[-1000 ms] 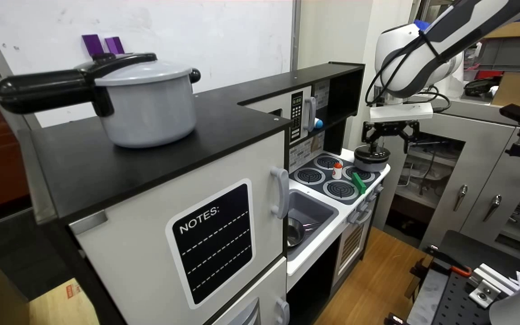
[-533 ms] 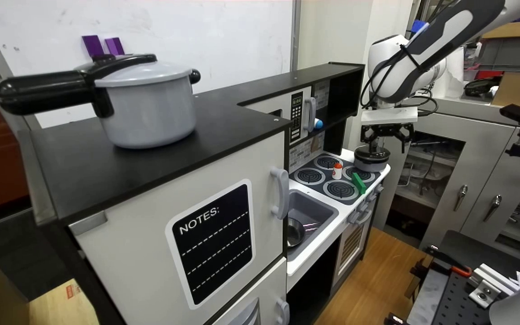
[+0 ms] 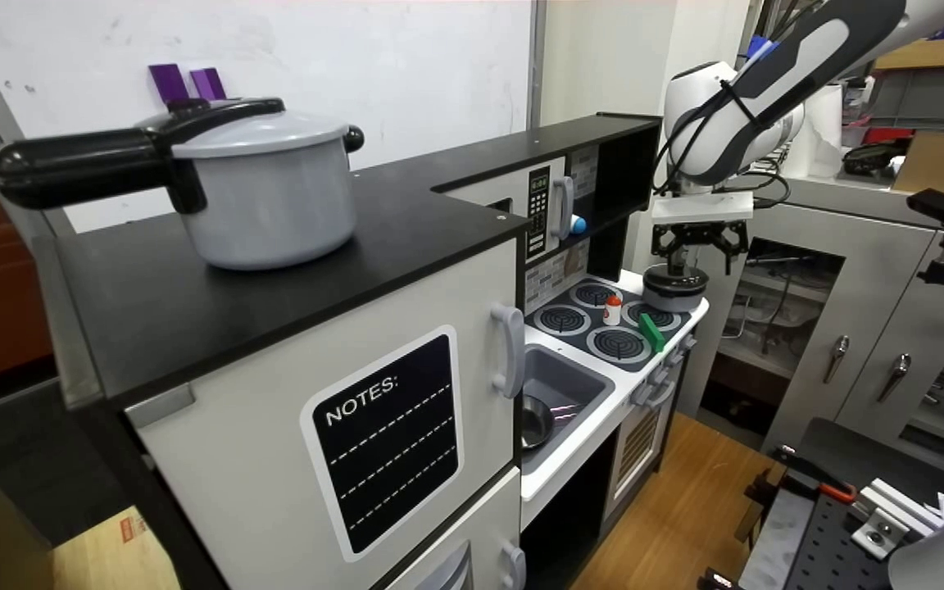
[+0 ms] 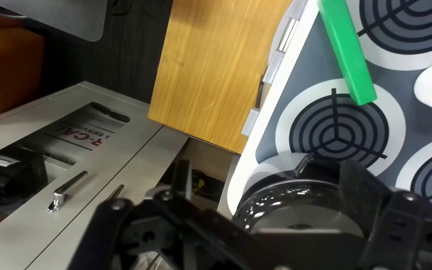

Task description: Take off the lid from the pot, place the white object inside, and cover it with the lid

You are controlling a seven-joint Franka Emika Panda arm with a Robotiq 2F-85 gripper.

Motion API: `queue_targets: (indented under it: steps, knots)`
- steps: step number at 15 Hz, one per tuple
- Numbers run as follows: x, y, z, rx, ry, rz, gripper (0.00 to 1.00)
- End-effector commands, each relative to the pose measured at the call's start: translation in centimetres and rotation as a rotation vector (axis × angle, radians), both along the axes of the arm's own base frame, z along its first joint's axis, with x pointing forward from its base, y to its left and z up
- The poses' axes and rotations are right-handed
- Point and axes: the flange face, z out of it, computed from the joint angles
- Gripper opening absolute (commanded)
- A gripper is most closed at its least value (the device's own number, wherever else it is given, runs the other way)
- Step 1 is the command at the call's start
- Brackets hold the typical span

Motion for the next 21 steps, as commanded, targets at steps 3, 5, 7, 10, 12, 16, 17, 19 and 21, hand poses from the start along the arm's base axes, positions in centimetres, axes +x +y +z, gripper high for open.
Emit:
queue_targets:
  steps: [3,5,7,10,12,16,17,19,21]
  knots:
    - [0.2,-0.2,0.3,0.027,0.001,-0.022,1.00]
    - [0.4,-1.1,0.4,0.039,-0.008,-0.055,1.00]
    - [0.6,-2.3,0.6,0.042,-0.026,-0.097,1.00]
    - [1.0,-4.4,0.7,0.040,-0.041,-0.140,1.00]
    - [1.4,-5.4,0.5,0.037,-0.042,-0.156,1.00]
    - [2.5,-7.2,-0.8,0.051,-0.035,-0.191,1.00]
    - [2.8,-7.6,-1.0,0.055,-0.034,-0.202,1.00]
    - [3.5,-8.7,-1.3,0.058,-0.041,-0.224,1.00]
    - [4.1,-9.6,-1.4,0.056,-0.050,-0.235,1.00]
